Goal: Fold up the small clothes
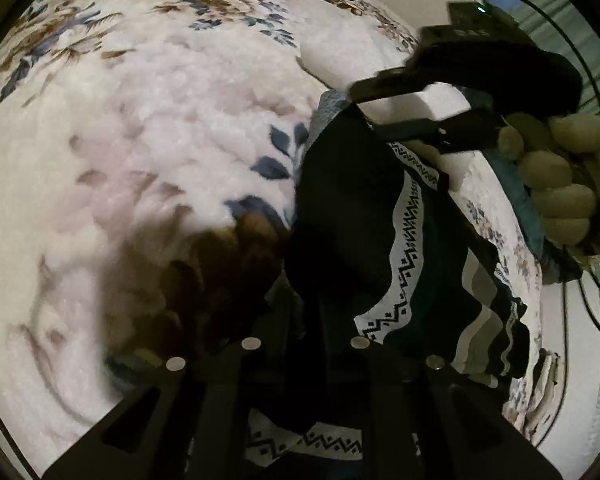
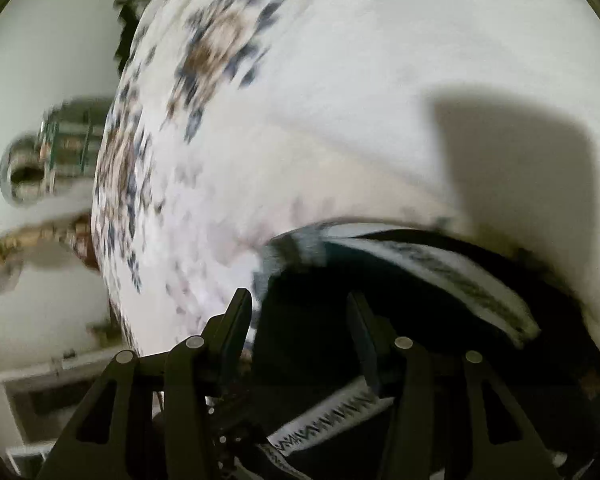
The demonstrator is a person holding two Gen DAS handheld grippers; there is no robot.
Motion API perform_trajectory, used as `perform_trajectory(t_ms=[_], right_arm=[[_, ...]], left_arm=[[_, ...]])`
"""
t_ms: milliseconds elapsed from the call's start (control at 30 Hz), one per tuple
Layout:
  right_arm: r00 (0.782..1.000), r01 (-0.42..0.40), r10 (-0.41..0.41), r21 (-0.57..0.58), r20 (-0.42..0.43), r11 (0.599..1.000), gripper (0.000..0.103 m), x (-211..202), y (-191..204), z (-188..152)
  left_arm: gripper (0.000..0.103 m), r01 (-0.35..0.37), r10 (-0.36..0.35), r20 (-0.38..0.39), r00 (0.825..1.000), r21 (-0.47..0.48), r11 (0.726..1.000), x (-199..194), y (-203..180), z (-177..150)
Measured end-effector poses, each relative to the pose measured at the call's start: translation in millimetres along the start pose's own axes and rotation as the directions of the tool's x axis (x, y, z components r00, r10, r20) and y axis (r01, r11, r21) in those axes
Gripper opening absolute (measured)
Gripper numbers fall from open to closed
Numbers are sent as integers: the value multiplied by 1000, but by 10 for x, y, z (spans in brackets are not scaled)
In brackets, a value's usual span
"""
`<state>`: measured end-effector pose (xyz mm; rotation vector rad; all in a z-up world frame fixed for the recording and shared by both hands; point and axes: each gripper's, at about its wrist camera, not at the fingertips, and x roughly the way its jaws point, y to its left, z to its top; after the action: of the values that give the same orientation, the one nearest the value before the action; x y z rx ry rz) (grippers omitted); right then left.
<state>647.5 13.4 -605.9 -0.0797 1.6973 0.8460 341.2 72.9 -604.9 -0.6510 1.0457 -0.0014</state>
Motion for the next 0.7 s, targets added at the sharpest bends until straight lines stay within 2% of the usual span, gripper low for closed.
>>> perform_trajectory(t_ms=[33,200,300,367,400,467,500,533,567,633,667,700], right_arm=[[1000,21,-21,-16,2,1000,3,28,42,18],[989,87,-98,103,108,991,3,-87,-134,191],[989,109,-118,104,88,989,3,-52,-190,213],[996,69,-75,128,49,989,3,-33,-217,212],[997,53,-60,152,45,987,8,-76,-237,192],[996,29,-45,188,80,982,39,-290,-298,34],[993,5,-29,207,111,978,64,-406,-330,-93],[991,-10,-20,221,135,975,70,-529,-370,-226],[988,-22,-15,237,153,971,70,-669,-425,-398],[984,-23,-30,294,176,956,70,-1009,-634,-914],[981,-27,-37,318,192,948,70,-1166,-748,-1167],[977,-31,-47,358,206,933,70,-1370,-915,-1556]], left_arm=[[10,7,-7,-1,1000,-3,1000,-6,11,-9],[9,29,-29,2,1000,-12,999,-12,59,-12],[9,45,-45,1,999,-23,999,-13,84,23],[12,50,-51,-13,999,-29,998,-49,78,57],[13,24,-25,-17,1000,-44,999,-92,79,76],[13,-64,63,-24,998,-56,996,-200,65,126],[14,-128,127,-16,992,-45,991,-287,38,160],[22,-149,149,8,989,-33,988,-371,12,174],[33,-172,173,43,984,-17,985,-478,-20,190],[97,-221,218,111,970,14,975,-698,-117,226],[102,-243,236,148,960,34,969,-823,-199,233],[102,-260,248,170,954,47,965,-895,-246,233]])
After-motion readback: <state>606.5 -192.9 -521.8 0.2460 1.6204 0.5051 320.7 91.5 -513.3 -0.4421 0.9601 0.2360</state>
